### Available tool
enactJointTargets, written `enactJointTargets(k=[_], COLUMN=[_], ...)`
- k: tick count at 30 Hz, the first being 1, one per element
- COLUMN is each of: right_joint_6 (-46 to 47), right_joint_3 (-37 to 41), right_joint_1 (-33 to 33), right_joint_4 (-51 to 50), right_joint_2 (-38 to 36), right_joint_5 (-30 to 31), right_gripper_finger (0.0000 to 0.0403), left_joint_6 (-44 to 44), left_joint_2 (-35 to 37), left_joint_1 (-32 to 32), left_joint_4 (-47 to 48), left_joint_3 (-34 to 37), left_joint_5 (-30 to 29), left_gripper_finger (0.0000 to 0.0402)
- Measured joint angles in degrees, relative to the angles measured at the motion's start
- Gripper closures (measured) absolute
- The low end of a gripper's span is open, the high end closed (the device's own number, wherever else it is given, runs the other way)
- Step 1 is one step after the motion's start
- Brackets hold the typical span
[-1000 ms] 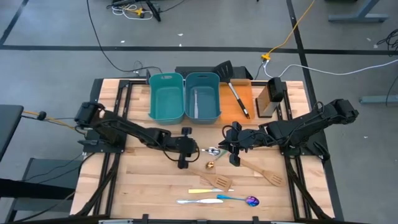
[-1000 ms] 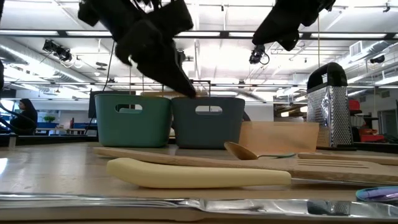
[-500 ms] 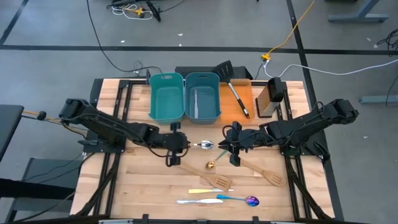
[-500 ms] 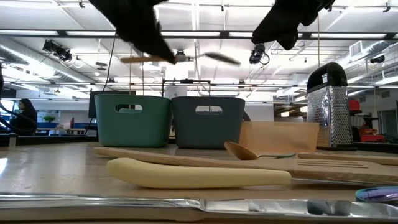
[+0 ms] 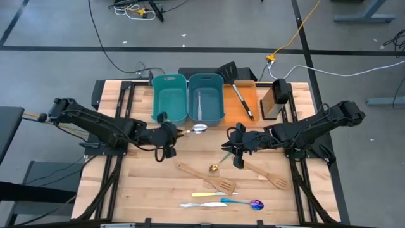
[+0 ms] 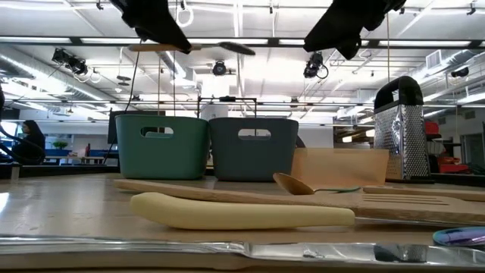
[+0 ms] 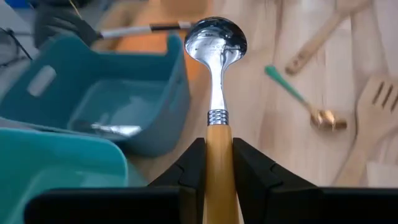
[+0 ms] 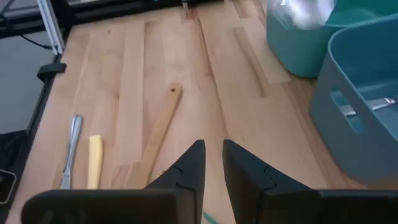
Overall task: Pick & Place Kitchen Items
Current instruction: Put the yellow spoon into the green bin
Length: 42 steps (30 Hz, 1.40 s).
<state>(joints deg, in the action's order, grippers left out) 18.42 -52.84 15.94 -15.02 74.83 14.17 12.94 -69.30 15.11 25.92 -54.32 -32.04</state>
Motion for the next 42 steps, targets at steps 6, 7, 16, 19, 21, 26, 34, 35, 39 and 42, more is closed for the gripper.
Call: enactJointTargets(k=[6,7,16,19,21,26,34,35,39,42], right_joint_6=[-0.93,-0.94,-2.04,-2.93,-3.42,-4.16,-5.43,-5.55,-5.88,-5.97], right_joint_3=[0.00,0.00,0.00,0.00,0.00,0.00,0.00,0.00,0.00,0.00], right_joint_1=[0.02,0.02,0.00,0.00,0.00,0.02,0.00,0.00,0.00,0.00], right_joint_4=[0.91,1.11,3.06,3.71,4.55,5.43,6.46,6.67,6.87,6.90], right_joint_2=[0.00,0.00,0.00,0.00,0.00,0.00,0.00,0.00,0.00,0.00], right_joint_5=[0.11,0.38,0.39,0.42,0.54,1.88,1.90,1.90,1.90,1.90], right_gripper_finger=[0.0334,0.0334,0.0334,0.0334,0.0334,0.0334,0.0334,0.0334,0.0334,0.0334], left_joint_6=[4.05,5.06,16.11,16.64,17.65,19.28,22.65,22.83,22.81,21.48], left_joint_2=[3.04,3.29,5.51,5.80,5.75,5.75,5.73,5.71,5.71,5.69], left_joint_1=[-1.31,-1.76,-6.65,-8.41,-9.76,-14.11,-21.48,-22.37,-25.56,-28.05], left_joint_4=[5.16,5.31,13.54,13.69,14.42,14.74,13.98,13.50,6.35,-0.04], left_joint_3=[0.02,0.01,-0.03,0.00,0.01,0.02,3.25,3.87,6.55,8.88], left_joint_5=[-5.91,-7.30,-16.03,-16.45,-17.19,-18.27,-17.28,-17.18,-15.54,-12.95], left_gripper_finger=[0.0339,0.0339,0.0339,0.0339,0.0339,0.0339,0.0339,0.0339,0.0339,0.0339])
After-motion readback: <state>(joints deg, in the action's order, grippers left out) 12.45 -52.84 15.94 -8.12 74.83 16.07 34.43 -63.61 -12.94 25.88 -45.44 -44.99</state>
